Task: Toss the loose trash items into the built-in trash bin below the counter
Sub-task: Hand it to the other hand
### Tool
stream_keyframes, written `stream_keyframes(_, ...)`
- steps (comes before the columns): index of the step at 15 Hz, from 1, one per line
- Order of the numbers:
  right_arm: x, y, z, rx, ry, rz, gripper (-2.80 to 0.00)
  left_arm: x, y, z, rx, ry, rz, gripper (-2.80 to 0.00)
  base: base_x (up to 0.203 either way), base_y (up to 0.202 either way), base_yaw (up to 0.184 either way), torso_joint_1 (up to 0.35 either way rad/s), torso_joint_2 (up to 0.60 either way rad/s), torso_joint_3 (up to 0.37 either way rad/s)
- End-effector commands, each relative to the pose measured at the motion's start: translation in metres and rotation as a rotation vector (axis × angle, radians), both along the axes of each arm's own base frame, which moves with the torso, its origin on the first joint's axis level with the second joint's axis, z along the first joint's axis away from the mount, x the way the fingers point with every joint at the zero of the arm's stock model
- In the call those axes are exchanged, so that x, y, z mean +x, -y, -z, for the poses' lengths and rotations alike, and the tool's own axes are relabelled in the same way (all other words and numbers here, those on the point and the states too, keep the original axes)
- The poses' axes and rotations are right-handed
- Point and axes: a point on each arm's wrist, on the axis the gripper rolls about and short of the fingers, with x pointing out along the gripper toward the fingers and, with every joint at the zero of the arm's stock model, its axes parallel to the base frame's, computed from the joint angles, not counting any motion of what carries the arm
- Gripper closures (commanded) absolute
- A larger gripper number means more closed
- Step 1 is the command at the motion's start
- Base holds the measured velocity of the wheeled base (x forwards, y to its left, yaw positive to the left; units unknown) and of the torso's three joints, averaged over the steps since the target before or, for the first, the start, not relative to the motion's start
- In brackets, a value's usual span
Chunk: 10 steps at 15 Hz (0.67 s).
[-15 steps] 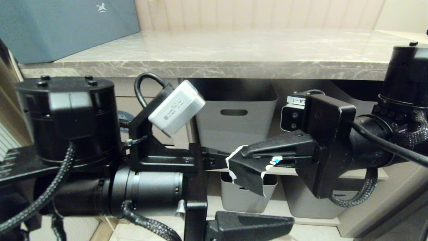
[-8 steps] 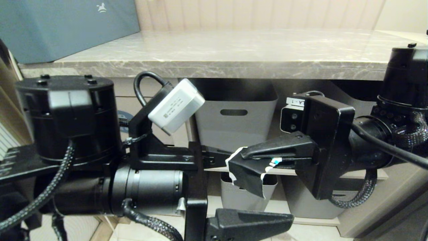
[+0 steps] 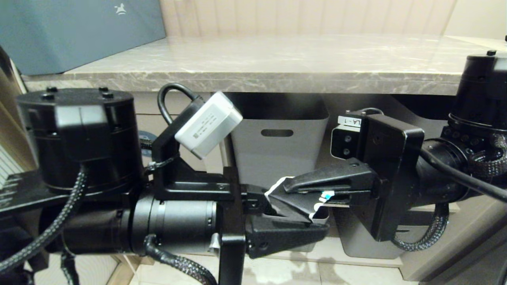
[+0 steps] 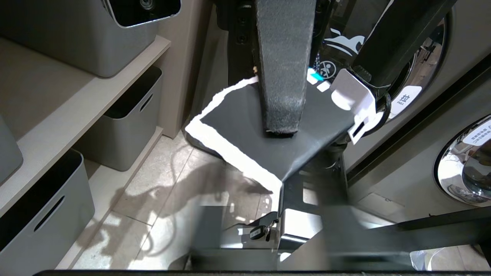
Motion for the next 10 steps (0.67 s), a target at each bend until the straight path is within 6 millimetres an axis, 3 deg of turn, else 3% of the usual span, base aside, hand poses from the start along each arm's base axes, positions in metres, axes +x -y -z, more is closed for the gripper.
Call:
stream_keyframes(1, -0.0014, 0.0005, -0.0014, 0.003, -0.005, -0.007, 0.00, -0.0004, -0.0006, -0.0010, -0.005, 0.003, 0.003, 0.00, 0.000, 0.000, 0.000, 0.000, 0.00, 0.000)
stream_keyframes(8, -0.0022, 0.0007, -0.0008, -0.001, -0.019, -0.002, 0.00, -0.0011, -0.0015, -0.0021, -0.008, 0.007, 0.001, 0.00, 0.000, 0.000, 0.000, 0.000, 0.00, 0.000)
stream_keyframes(9, -0.0020, 0.0007, -0.0015, 0.000, -0.017, 0.006, -2.80, -0.0011, -0.0015, -0.0021, -0.008, 0.008, 0.001, 0.00, 0.000, 0.000, 0.000, 0.000, 0.00, 0.000)
stream_keyframes(10, -0.0032, -0.0002, -0.0021, 0.001, -0.015, 0.007, -2.80, -0.0012, -0.0016, -0.0016, -0.006, 0.007, 0.001, 0.00, 0.000, 0.000, 0.000, 0.000, 0.00, 0.000)
